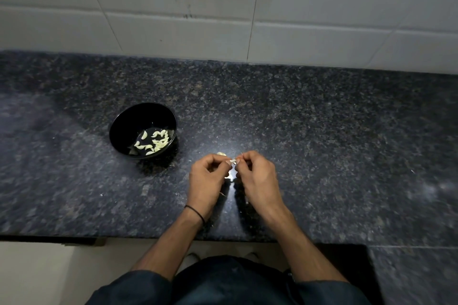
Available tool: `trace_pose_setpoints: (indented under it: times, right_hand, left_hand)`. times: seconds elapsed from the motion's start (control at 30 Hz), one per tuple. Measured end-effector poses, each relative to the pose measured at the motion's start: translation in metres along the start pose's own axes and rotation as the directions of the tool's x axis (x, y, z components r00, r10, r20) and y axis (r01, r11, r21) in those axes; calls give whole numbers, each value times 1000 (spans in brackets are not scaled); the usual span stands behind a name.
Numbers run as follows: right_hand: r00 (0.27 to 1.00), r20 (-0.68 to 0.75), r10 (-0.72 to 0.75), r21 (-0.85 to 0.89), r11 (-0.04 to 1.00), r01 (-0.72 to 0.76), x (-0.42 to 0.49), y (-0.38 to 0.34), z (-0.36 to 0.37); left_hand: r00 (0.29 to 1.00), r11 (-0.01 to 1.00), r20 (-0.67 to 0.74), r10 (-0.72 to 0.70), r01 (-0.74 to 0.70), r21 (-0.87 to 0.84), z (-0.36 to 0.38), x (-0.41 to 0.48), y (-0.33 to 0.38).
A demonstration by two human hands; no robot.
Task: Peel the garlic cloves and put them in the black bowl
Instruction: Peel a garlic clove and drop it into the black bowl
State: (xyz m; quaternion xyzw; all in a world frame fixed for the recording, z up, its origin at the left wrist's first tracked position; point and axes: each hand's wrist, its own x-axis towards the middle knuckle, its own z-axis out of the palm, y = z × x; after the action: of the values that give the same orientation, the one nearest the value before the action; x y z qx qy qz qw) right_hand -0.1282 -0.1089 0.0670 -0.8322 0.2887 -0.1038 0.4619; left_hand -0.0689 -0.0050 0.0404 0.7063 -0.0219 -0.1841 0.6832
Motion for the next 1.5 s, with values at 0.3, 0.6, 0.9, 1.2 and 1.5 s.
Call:
trace_pose_setpoints:
  times: [0.3,0.6,0.9,1.2,1.5]
  right_hand:
    - [993,-69,-93,-151,985,82,11,1,-2]
    - [998,-61,-19,38,999,21,12,6,8]
    - [993,-101,-57,18,998,59,14,14,14]
    - [997,-69,29,146,989,-19,12,14,7]
    - [996,-58,69,202,978,-56,10,11,8]
  left_hand:
    - [998,998,-67,17,-13,58,-5,4,1]
    - [1000,999,-14,17,-17,36,-4,5,-1]
    - [1000,999,-19,11,-11,30,-5,9,-5]
    - [1000,998,-4,28,-28,63,-6,8,-3]
    - [999,997,10,37,-38,63,-5,6,0]
